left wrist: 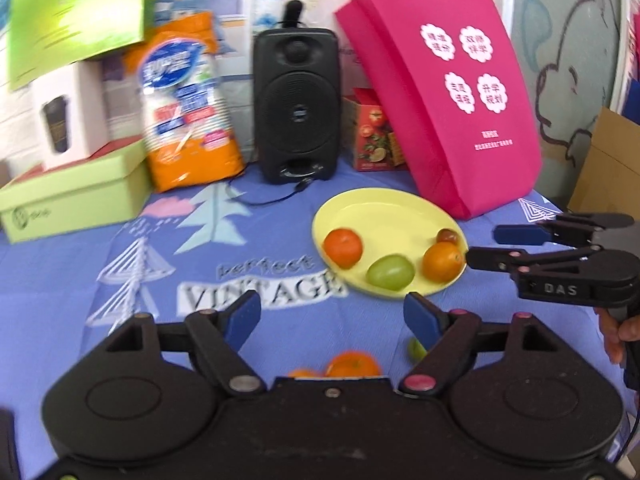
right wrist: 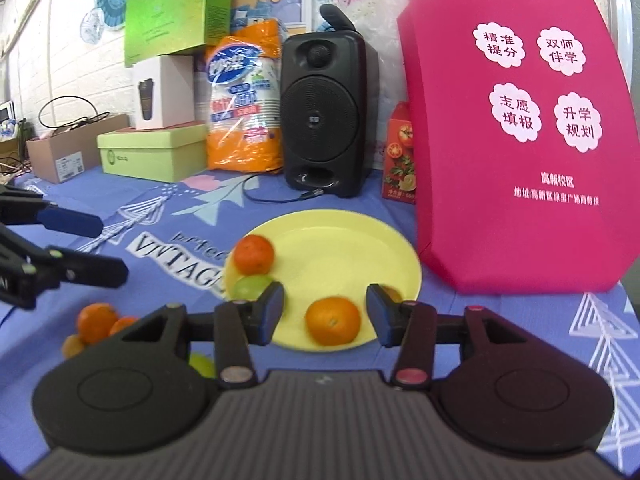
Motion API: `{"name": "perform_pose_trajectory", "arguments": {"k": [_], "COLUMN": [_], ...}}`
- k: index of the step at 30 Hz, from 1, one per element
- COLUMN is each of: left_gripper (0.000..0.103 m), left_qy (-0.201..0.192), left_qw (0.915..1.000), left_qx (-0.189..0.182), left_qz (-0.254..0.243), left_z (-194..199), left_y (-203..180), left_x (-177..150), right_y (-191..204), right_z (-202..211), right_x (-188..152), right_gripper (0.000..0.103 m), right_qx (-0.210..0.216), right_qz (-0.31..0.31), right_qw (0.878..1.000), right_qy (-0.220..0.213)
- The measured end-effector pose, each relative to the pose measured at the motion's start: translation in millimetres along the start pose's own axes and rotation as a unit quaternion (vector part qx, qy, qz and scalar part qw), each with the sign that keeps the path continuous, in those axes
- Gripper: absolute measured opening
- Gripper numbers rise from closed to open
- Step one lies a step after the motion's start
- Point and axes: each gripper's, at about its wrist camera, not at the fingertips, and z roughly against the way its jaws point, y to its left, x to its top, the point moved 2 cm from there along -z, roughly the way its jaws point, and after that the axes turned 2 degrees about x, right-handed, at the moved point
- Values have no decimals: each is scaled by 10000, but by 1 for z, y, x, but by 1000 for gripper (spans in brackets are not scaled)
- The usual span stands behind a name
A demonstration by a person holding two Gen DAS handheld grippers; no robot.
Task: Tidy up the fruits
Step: 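Move both open tools back to the fruit pile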
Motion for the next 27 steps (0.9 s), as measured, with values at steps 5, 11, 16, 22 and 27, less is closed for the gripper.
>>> {"name": "perform_pose_trajectory", "arguments": {"k": [5,11,16,22,27], "left_gripper": [80,80,80,80,80], "left_qy": [-39,-13,104,243,380], "left_qw": [9994,9982,9984,9985,9976], "left_qx": [307,447,378,350,564], "left_qz": [184,399,413,348,111], "left_z": [27,50,57,45,31], "left_y": [14,30,31,23,17], "left_x": [-29,-63,-83,-93,-101], "right_y": [21,47,63,83,100], "right_z": [20,39,51,55,52], "right_x": [-19,-45,-64,-78,-86], "right_gripper": [56,56,56,56,56], "right_qx": [98,311,522,800,971], "right_qz": [32,169,222,358,644], "right_qw": [9999,9993,9981,9952,9914], "right_qy": [-9,138,241,434,604]}}
